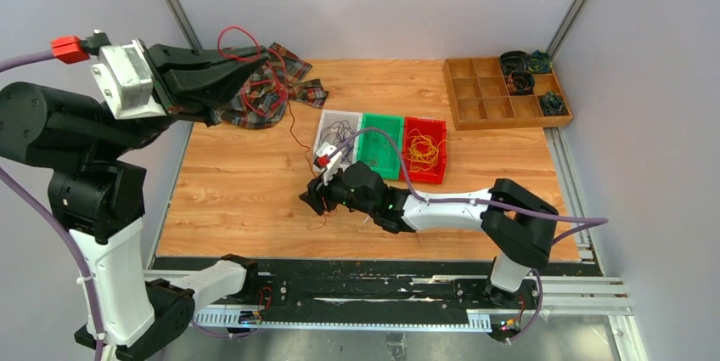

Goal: Untangle the cables

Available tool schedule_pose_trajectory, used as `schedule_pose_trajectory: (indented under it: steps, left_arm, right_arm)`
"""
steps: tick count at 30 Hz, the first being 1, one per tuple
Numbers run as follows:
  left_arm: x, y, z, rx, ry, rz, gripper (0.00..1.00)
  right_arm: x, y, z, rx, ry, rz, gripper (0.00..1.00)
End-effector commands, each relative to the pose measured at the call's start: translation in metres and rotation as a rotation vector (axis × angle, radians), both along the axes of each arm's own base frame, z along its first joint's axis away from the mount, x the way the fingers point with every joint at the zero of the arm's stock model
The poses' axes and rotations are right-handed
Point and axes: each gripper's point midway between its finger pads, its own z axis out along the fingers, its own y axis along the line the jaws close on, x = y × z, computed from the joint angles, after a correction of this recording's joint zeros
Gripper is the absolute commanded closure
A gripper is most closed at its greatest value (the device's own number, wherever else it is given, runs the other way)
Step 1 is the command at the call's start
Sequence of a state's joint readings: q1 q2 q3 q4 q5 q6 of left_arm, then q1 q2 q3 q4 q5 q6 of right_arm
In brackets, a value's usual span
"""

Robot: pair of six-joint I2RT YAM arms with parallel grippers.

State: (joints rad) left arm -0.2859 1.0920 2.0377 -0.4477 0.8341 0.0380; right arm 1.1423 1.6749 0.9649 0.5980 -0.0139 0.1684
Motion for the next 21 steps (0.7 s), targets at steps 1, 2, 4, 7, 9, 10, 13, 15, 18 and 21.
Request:
schedule_pose_trajectory:
  steps: [1, 2, 4, 7, 9, 10, 13, 15, 18, 21]
  left_arm:
    - [-0.003, 0.014, 0.046, -0.096, -0.138, 0.089, 0.99]
    - [-0.004, 0.019, 0.057, -0.12, -0.177, 0.114, 1.0]
    - [-0.002, 0.028, 0.076, -0.164, -0.237, 0.17, 0.99]
    - [-0.001, 0.043, 0.101, -0.231, -0.323, 0.258, 0.99]
    - [0.0, 0.053, 0.116, -0.275, -0.369, 0.314, 1.0]
    - [0.0, 0.058, 0.123, -0.296, -0.391, 0.339, 0.99]
    - [-0.001, 0.075, 0.142, -0.354, -0.462, 0.429, 1.0]
    - [-0.003, 0.085, 0.152, -0.387, -0.513, 0.48, 0.99]
    - [-0.01, 0.101, 0.17, -0.445, -0.599, 0.557, 0.99]
    - [-0.019, 0.121, 0.191, -0.53, -0.678, 0.647, 1.0]
  right_arm:
    - [0.009, -0.003, -0.022, 0.023, 0.059, -0.064, 0.5]
    - [0.009, -0.003, -0.029, 0.018, 0.074, -0.069, 0.5]
    - [0.008, -0.006, -0.045, 0.0, 0.104, -0.084, 0.51]
    - [0.007, -0.011, -0.069, -0.028, 0.144, -0.11, 0.51]
    - [0.009, -0.017, -0.084, -0.047, 0.169, -0.148, 0.51]
    - [0.01, -0.02, -0.09, -0.055, 0.178, -0.161, 0.51]
    - [0.009, -0.027, -0.106, -0.073, 0.209, -0.194, 0.52]
    - [0.009, -0.033, -0.115, -0.083, 0.233, -0.222, 0.51]
    - [0.008, -0.04, -0.128, -0.09, 0.265, -0.253, 0.5]
    - [0.009, -0.046, -0.136, -0.098, 0.283, -0.286, 0.49]
